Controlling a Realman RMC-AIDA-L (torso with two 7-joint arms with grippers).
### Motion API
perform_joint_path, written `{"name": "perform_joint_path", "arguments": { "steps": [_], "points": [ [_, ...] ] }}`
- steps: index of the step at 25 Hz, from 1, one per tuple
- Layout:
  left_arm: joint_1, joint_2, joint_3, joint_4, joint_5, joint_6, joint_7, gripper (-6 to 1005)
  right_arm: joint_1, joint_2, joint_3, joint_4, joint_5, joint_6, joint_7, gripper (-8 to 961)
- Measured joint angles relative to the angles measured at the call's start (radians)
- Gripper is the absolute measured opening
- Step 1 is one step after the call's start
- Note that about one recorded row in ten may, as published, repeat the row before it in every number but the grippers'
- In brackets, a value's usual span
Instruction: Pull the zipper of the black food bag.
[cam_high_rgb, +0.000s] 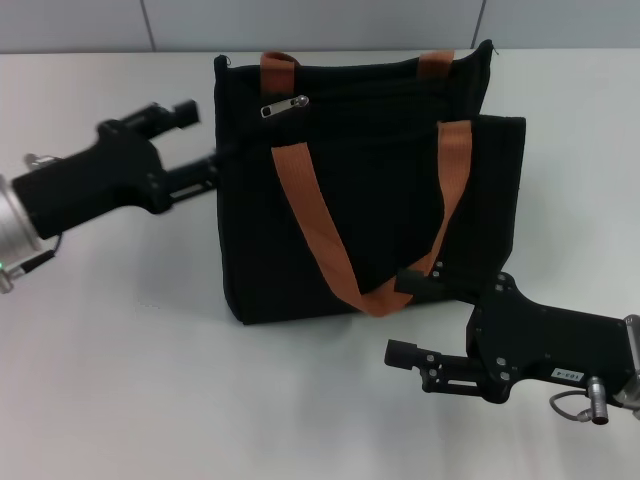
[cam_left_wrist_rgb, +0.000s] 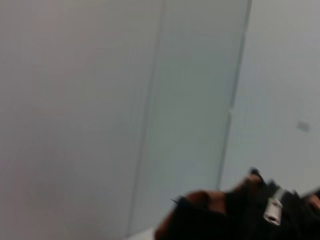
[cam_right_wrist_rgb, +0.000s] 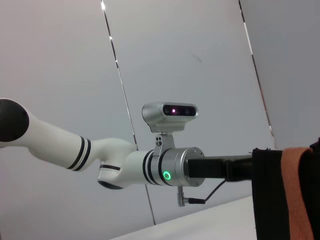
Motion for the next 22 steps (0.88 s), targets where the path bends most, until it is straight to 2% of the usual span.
{"name": "perform_joint_path", "arguments": {
  "steps": [1,2,8,22],
  "points": [
    [0.0,0.0,0.0,0.0,0.0,0.0,0.0,715,-0.002,0.0,0.0,0.0,0.0,0.0,0.0,768],
    [-0.004,-0.002,0.047,0.018,0.0,-0.007,0.002,713,-0.003,0.0,0.0,0.0,0.0,0.001,-0.001,768],
    [-0.029,-0.002,0.112,0.038,0.0,-0.012,0.003,703,-0.005,0.0,0.0,0.0,0.0,0.016,-0.002,768],
    [-0.053,-0.007,0.116,0.041,-0.052,-0.093,0.012,680,0.004,0.0,0.008,0.014,0.0,0.04,-0.002,767]
  ]
}}
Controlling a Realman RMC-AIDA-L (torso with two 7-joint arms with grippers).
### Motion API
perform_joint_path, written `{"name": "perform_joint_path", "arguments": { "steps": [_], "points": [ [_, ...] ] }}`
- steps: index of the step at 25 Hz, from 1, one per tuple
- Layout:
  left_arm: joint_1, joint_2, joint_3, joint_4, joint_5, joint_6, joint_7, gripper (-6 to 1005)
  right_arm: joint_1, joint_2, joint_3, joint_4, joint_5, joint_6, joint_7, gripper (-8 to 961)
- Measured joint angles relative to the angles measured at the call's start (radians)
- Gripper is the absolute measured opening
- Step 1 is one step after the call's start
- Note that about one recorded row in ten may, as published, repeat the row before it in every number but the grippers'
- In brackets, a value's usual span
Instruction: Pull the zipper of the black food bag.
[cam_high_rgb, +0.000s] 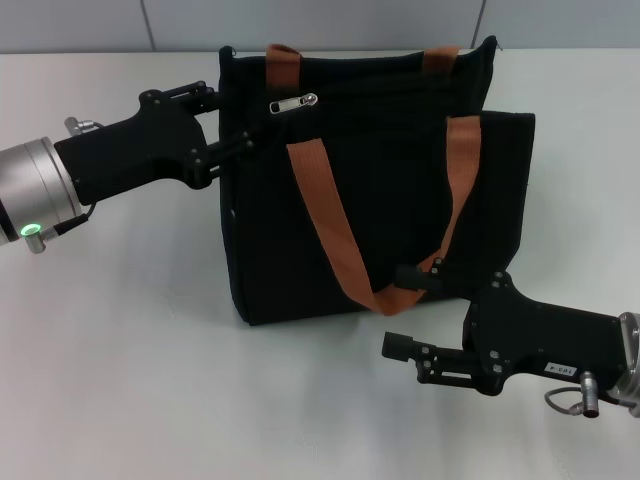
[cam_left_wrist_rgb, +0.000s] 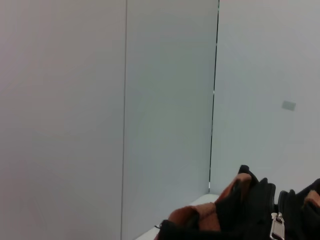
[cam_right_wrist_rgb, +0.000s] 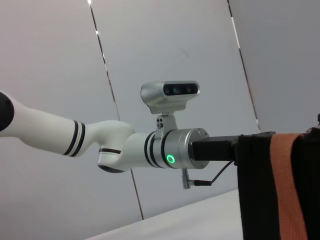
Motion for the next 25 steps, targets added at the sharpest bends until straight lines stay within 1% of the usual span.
{"name": "perform_joint_path", "arguments": {
  "steps": [4,8,11,15,16,17,20,23,25],
  "points": [
    [0.003,0.0,0.007,-0.002,-0.011,0.013,0.045,592,0.0,0.0,0.006,0.0,0.0,0.0,0.0,767],
    [0.003,-0.004,0.007,-0.006,-0.023,0.02,0.055,504,0.001,0.0,0.006,0.003,0.006,-0.001,0.0,766],
    [0.002,-0.005,0.008,-0.024,-0.063,0.024,0.055,438,-0.007,0.0,0.006,0.032,0.085,-0.011,0.0,766],
    [-0.003,-0.005,0.017,-0.031,-0.088,0.026,0.055,247,-0.018,0.0,0.006,0.087,0.228,-0.029,0.001,767],
    [-0.008,-0.004,0.043,-0.031,-0.117,0.026,0.056,199,-0.018,0.0,0.006,0.101,0.257,-0.035,0.004,767],
    [-0.008,-0.004,0.043,-0.031,-0.117,0.026,0.056,157,-0.018,0.0,0.006,0.111,0.285,-0.039,0.01,768],
    [-0.014,-0.004,0.107,-0.031,-0.192,0.027,0.069,30,-0.017,0.0,0.006,0.14,0.364,-0.057,0.044,768],
    [-0.018,-0.004,0.166,-0.028,-0.253,0.024,0.082,28,-0.008,0.0,0.006,0.173,0.438,-0.094,0.083,768],
    [-0.03,-0.004,0.195,-0.023,-0.268,0.018,0.083,27,0.003,0.0,0.007,0.189,0.461,-0.113,0.111,768]
  ]
}}
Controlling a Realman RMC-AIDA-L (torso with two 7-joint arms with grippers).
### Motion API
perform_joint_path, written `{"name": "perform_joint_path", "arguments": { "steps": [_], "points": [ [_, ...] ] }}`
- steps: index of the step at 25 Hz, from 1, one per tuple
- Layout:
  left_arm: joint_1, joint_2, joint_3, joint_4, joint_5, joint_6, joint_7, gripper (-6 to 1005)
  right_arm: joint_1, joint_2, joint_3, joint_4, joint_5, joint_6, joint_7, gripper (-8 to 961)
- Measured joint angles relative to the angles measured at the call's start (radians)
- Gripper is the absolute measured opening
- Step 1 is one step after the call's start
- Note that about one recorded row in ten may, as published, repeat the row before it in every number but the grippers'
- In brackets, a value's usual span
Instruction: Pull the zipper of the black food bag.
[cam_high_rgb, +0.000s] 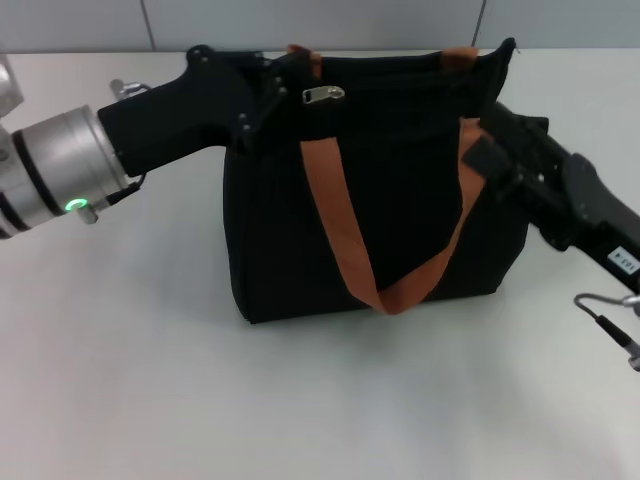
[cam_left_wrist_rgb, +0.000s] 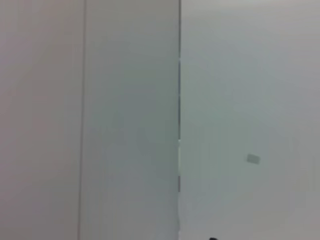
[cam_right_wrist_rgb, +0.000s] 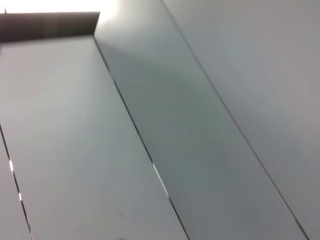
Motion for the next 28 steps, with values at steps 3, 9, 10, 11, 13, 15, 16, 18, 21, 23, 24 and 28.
{"name": "perform_joint_path", "arguments": {
  "steps": [3,9,10,11,13,15,16,18,21,23,24,28],
  "points": [
    [-0.023,0.0,0.013,0.001,-0.003,-0.001,0.0,27,0.019,0.001,0.017,0.014,0.01,-0.008,0.059,767],
    [-0.064,-0.001,0.038,-0.006,-0.015,-0.014,-0.002,28,0.046,0.001,0.067,0.029,0.011,0.03,0.17,767],
    [-0.065,-0.001,0.047,-0.006,-0.015,-0.022,-0.002,28,0.047,0.001,0.07,0.029,0.011,0.042,0.19,767],
    [-0.065,-0.001,0.053,-0.005,-0.015,-0.029,-0.001,28,0.05,0.001,0.072,0.028,0.011,0.05,0.202,767],
    [-0.064,-0.002,0.057,-0.005,-0.017,-0.037,-0.001,28,0.054,0.001,0.071,0.026,0.011,0.057,0.211,768],
    [-0.063,-0.002,0.057,-0.005,-0.025,-0.039,0.0,28,0.06,0.001,0.072,0.025,0.012,0.058,0.212,768],
    [-0.063,-0.002,0.058,-0.006,-0.028,-0.039,0.0,28,0.063,0.001,0.073,0.025,0.012,0.058,0.213,768],
    [-0.062,-0.002,0.06,-0.006,-0.041,-0.036,0.0,28,0.078,0.001,0.07,0.028,0.012,0.055,0.22,768],
    [-0.063,-0.002,0.071,-0.003,-0.063,-0.034,0.0,28,0.097,0.001,0.062,0.029,0.006,0.061,0.237,768],
    [-0.065,-0.002,0.086,-0.001,-0.085,-0.034,0.0,29,0.102,0.001,0.061,0.029,0.005,0.071,0.241,768],
    [-0.065,-0.002,0.091,0.0,-0.092,-0.034,0.0,29,0.103,0.001,0.061,0.029,0.005,0.074,0.241,768],
    [-0.071,-0.002,0.101,0.003,-0.105,-0.034,0.0,29,0.116,0.001,0.066,0.028,0.006,0.08,0.241,767]
  ]
}}
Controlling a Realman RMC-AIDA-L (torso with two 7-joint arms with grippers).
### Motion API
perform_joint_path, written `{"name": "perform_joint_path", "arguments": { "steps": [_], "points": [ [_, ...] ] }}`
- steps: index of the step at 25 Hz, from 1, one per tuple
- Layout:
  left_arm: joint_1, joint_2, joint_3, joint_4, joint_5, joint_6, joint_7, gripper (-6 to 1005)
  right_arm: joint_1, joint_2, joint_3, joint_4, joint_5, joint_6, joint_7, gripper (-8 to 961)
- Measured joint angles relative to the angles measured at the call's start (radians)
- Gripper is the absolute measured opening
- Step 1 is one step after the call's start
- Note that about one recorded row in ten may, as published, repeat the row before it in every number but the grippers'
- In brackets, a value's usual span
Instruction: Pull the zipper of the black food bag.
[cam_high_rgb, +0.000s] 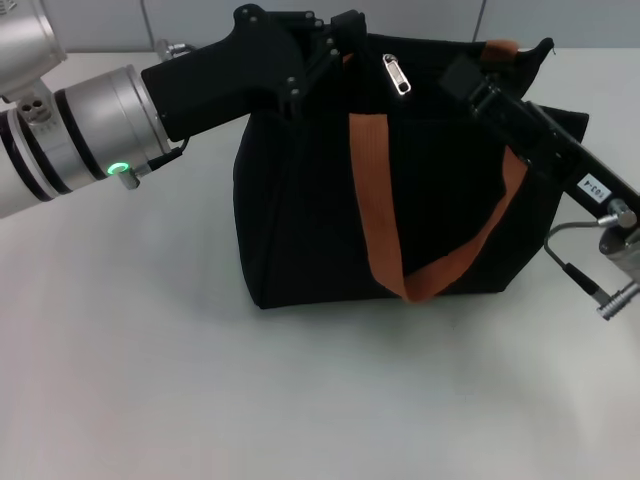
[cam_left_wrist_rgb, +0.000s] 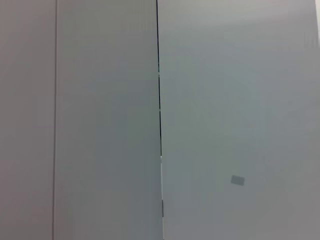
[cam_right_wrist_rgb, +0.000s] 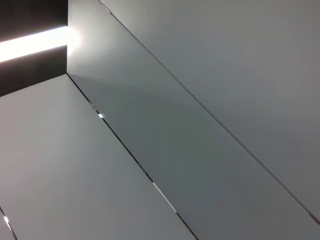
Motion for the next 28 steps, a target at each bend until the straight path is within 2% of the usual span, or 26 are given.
{"name": "perform_joint_path", "arguments": {
  "steps": [5,16,19,28],
  "points": [
    [-0.014,0.0,0.01,0.0,-0.004,-0.001,0.011,29,0.029,0.0,-0.005,0.004,0.0,0.027,0.001,767],
    [-0.02,0.0,0.012,-0.004,-0.032,-0.005,0.022,30,0.05,0.001,0.002,0.01,0.002,0.06,0.001,622],
    [-0.022,0.0,0.013,-0.005,-0.032,-0.005,0.023,30,0.053,0.002,0.003,0.016,0.002,0.071,0.001,513],
    [-0.026,0.0,0.026,-0.002,-0.034,-0.005,0.024,31,0.064,0.002,-0.001,0.018,-0.001,0.08,0.001,504]
  ]
}}
